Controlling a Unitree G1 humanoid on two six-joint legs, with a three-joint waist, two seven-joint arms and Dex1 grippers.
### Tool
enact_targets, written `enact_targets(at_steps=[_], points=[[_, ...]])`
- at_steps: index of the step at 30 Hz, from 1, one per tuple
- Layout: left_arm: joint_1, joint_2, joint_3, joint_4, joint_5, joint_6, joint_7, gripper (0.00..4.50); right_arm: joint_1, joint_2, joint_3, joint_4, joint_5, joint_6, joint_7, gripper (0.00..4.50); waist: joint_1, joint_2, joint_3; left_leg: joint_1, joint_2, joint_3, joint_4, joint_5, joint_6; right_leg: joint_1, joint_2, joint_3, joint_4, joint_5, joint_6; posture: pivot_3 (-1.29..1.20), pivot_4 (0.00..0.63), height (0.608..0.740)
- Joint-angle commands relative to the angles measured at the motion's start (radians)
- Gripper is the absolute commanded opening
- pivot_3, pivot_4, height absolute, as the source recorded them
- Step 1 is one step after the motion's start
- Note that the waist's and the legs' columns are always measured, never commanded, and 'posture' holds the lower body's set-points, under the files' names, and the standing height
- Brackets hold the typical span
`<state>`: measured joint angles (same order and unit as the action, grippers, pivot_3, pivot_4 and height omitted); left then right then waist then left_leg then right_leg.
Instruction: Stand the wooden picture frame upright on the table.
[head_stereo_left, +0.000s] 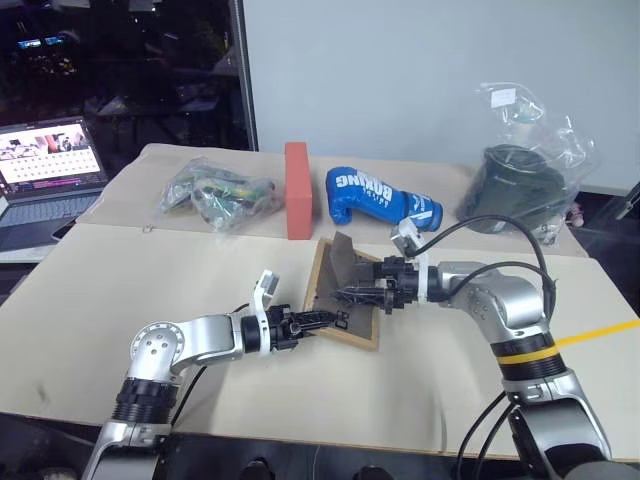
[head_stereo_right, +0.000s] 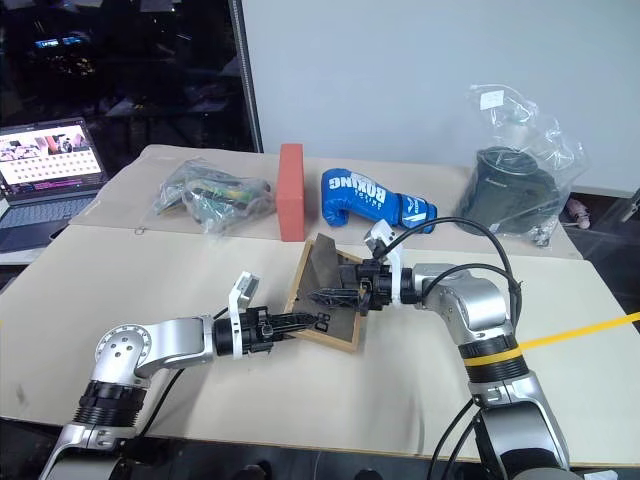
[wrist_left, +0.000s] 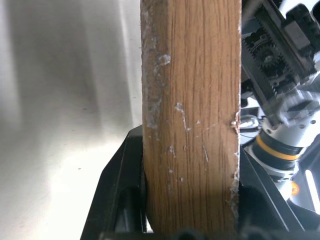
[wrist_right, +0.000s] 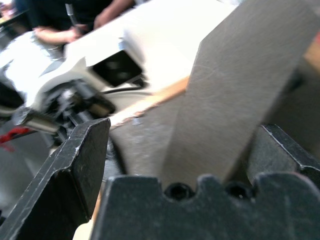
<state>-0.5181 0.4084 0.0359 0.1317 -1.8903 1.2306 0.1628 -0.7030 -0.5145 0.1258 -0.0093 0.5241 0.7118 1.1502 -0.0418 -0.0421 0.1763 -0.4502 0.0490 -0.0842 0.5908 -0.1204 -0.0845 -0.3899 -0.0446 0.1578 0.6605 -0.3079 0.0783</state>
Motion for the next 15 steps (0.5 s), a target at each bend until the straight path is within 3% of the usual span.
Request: enact_targets(at_steps=[1,4,9,15], points=[[-0.05,-0.012,0.045,0.017,-0.082,0.023,-0.046,1.18,0.027,-0.027,0.024,-0.038,-0.04,-0.124,0.058,4.47,-0.001,0.0,0.0,0.0,0.0,0.0,0.0,0.0,0.0,0.0,0.0,0.0,0.0,-0.001,0.001,0.0,0.15,0.74],[-0.057,-0.006,0.06,0.037,-0.082,0.046,-0.067,1.18,0.048,-0.047,0.002,-0.024,-0.052,-0.181,0.069,4.47,-0.003,0.0,0.0,0.0,0.0,-0.001,0.0,0.0,0.0,0.0,0.0,-0.001,0.001,0.0,0.001,0.0,0.15,0.74],[-0.076,0.021,0.07,0.055,-0.082,0.082,-0.104,1.18,0.092,-0.158,-0.021,0.104,-0.207,-0.412,0.051,4.47,-0.002,0.0,0.0,0.0,0.0,-0.001,0.001,0.0,0.0,0.0,0.0,-0.001,0.001,0.0,0.0,0.0,0.15,0.74],[-0.094,0.054,0.071,0.079,-0.082,0.096,-0.127,1.18,0.217,-0.32,-0.155,0.16,-0.172,-0.457,0.112,4.47,0.01,0.001,0.001,-0.001,0.0,-0.002,0.001,0.0,0.0,0.001,-0.001,-0.003,0.0,0.001,-0.002,0.0,0.15,0.74]])
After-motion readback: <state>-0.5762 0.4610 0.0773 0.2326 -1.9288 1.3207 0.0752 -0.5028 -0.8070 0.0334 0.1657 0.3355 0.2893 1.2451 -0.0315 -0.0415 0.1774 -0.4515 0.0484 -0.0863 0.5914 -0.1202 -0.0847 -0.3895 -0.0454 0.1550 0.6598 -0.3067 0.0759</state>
